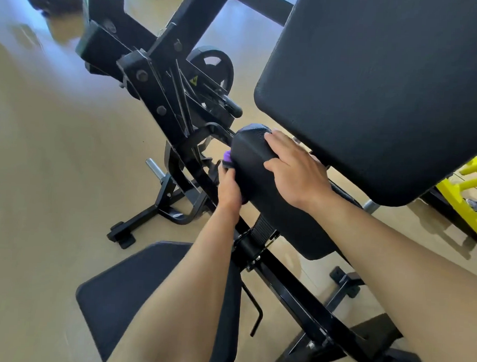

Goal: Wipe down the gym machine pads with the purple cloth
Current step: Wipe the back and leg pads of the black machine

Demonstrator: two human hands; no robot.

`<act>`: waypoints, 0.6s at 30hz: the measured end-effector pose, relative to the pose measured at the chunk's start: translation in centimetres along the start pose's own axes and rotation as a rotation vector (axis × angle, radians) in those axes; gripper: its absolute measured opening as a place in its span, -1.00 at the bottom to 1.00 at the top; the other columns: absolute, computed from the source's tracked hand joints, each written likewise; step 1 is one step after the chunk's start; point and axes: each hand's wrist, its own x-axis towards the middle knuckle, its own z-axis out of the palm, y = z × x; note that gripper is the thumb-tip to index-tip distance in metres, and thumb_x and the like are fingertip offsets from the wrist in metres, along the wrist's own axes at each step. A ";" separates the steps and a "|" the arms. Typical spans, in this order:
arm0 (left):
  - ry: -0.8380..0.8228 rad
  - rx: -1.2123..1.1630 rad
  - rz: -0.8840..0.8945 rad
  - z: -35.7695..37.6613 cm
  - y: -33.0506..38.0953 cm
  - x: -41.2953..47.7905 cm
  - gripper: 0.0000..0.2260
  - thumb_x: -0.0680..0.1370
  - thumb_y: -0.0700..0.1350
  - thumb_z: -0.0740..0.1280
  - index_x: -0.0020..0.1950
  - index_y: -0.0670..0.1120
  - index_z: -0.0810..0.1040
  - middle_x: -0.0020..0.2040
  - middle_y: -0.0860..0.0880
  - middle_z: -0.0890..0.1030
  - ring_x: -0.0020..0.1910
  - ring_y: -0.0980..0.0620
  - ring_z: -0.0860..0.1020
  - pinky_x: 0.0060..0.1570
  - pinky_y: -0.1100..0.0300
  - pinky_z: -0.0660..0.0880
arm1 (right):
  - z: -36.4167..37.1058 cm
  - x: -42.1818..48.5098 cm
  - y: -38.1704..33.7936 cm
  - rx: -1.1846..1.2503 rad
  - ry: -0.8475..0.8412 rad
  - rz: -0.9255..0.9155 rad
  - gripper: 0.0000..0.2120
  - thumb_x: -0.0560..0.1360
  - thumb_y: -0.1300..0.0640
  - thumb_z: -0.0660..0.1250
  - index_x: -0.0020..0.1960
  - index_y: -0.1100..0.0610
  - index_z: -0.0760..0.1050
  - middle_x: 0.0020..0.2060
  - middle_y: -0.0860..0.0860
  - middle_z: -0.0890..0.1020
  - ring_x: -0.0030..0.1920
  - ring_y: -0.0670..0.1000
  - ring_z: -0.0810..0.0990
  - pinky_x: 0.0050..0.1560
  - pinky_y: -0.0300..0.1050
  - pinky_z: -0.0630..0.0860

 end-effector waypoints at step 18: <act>-0.120 0.047 0.215 4.5 -6.6 -8.8 -0.46 0.65 0.28 -0.02 0.61 0.23 -0.05 0.62 0.18 0.05 0.59 0.16 0.06 0.58 0.04 -0.01 | 0.1 -0.2 -0.5 0.008 -0.020 0.016 -0.50 0.68 0.03 0.07 0.61 -0.03 0.17 0.61 -0.16 0.15 0.58 -0.03 0.16 0.50 0.09 0.11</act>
